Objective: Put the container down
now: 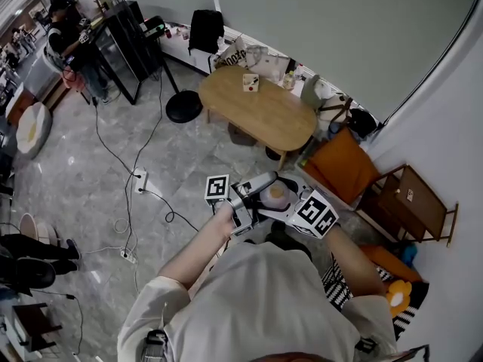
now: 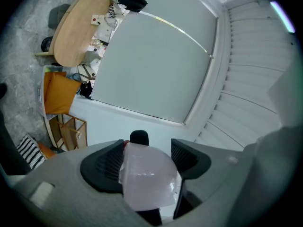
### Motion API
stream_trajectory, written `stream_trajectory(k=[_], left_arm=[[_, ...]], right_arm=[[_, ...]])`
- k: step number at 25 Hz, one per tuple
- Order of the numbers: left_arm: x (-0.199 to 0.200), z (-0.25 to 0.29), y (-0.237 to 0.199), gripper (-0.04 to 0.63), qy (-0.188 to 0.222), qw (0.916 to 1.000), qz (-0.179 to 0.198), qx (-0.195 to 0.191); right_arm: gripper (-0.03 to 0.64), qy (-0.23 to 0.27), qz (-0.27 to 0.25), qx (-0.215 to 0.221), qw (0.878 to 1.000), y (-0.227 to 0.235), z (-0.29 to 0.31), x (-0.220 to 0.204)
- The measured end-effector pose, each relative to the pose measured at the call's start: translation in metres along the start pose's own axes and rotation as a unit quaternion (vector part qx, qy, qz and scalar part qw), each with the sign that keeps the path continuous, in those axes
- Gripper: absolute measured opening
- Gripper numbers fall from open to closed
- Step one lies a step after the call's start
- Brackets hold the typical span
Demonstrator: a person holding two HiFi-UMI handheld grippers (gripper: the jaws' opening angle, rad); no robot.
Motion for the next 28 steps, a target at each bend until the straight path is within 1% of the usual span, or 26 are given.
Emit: stream_trajectory(k=[5,11,22,28], left_arm=[[0.022,0.000,-0.007,0.304,0.013,0.9999,-0.006,0.000],[0.070,0.008,-0.017,0.304,0.036,0.9993,-0.007,0.006],[0.187,0.057,-0.021,0.304,0.066,0.9978,0.008,0.009],[0.243,0.092,-0.034,0.304,0.082,0.9964,0.018,0.012]], right_arm=[[0.405,0.002,0.005,0.012,1.000,0.022,0.010,-0.002],[0.405,0.000,0.001,0.035,0.999,0.071,0.026,-0.004],[0.405,0.004,-0.023,0.060,0.998,0.200,0.034,0.006],[0.405,0.007,-0.033,0.081,0.996,0.269,0.032,-0.003]])
Point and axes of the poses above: the fingertips, and each gripper's own axes: z forward along the fingers, y to its right, x out of its top, the point moved 5 cm from there along -z, backward along the fingers, and after that the axes turned 13 degrees about -y, right-handed, at the moved point
